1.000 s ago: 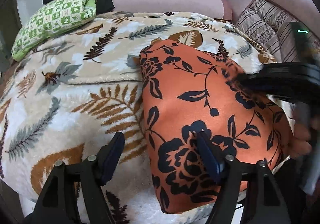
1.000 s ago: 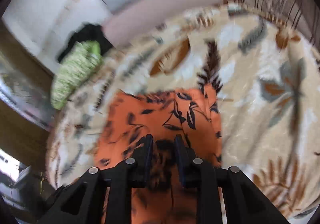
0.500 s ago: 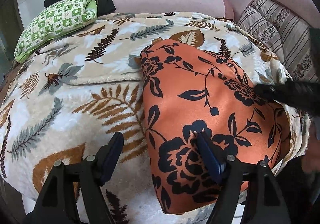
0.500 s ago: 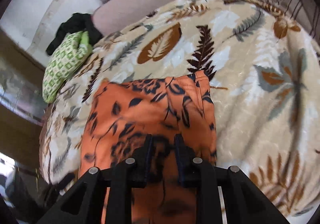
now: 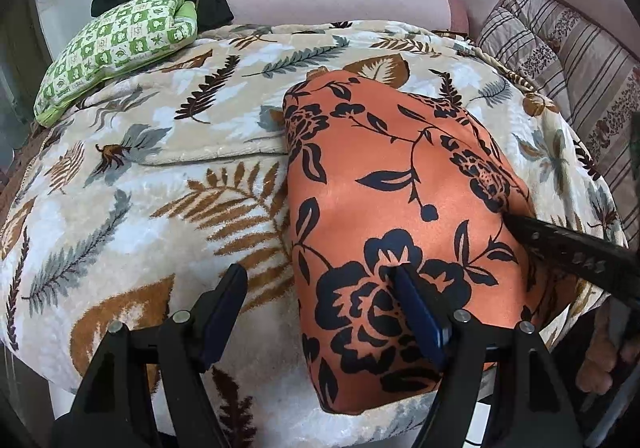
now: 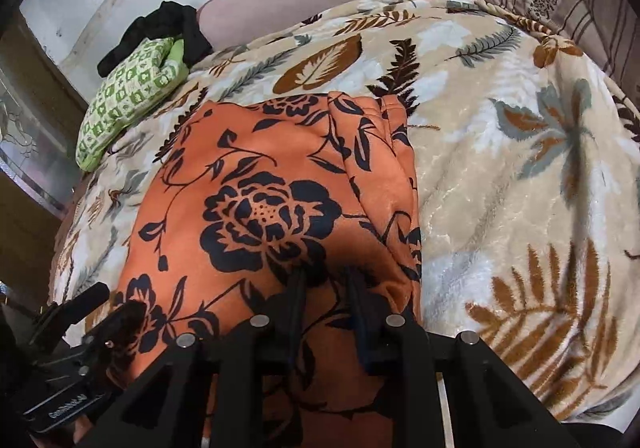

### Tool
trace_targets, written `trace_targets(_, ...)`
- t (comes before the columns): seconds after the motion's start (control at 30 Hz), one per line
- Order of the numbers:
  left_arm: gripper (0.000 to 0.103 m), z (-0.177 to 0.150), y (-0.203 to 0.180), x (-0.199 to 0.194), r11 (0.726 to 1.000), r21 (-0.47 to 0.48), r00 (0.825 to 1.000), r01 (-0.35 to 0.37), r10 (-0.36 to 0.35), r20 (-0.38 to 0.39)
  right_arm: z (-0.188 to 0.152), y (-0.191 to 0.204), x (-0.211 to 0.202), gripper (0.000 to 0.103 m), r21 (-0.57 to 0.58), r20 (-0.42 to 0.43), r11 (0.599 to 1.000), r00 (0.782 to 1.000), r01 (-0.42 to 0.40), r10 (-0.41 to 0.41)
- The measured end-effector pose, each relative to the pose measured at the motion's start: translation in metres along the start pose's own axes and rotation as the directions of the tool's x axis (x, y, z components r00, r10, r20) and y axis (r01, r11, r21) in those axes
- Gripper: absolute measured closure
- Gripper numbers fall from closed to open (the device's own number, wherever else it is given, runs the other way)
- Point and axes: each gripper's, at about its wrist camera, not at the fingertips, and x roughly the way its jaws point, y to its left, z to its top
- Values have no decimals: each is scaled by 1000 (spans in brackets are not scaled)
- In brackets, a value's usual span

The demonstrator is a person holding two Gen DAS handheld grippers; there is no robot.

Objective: Fold small clothes

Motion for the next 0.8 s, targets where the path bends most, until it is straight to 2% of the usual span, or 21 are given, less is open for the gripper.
trace_targets(0.17, 26, -2, 0, -5, 1000, 3, 1000, -7, 7, -1, -3, -3, -29, 78, 42, 6, 998, 999, -50, 50)
trace_targets(0.3, 26, -5, 0, -10, 1000, 0, 1000, -12, 12, -3, -14, 5, -52, 78, -3, 20, 999, 999, -44, 44)
trace_targets(0.43, 26, -11, 0, -7, 1000, 14, 1000, -21, 21, -13, -32, 6, -37, 78, -13, -42, 1000, 999, -23, 23)
trace_targets(0.53, 26, -15, -1, -6, 999, 32, 999, -39, 39, -18, -39, 4, -24, 77, -26, -21, 999, 1000, -23, 23)
trace_targets(0.63, 26, -14, 1, -13, 999, 26, 999, -40, 40, -16, -37, 6, -28, 78, -40, -30, 999, 999, -16, 15)
trace_targets(0.8, 26, -13, 3, -30, 997, 24, 997, -70, 70, 14, -30, 4, -48, 78, 7, -28, 999, 999, -40, 40)
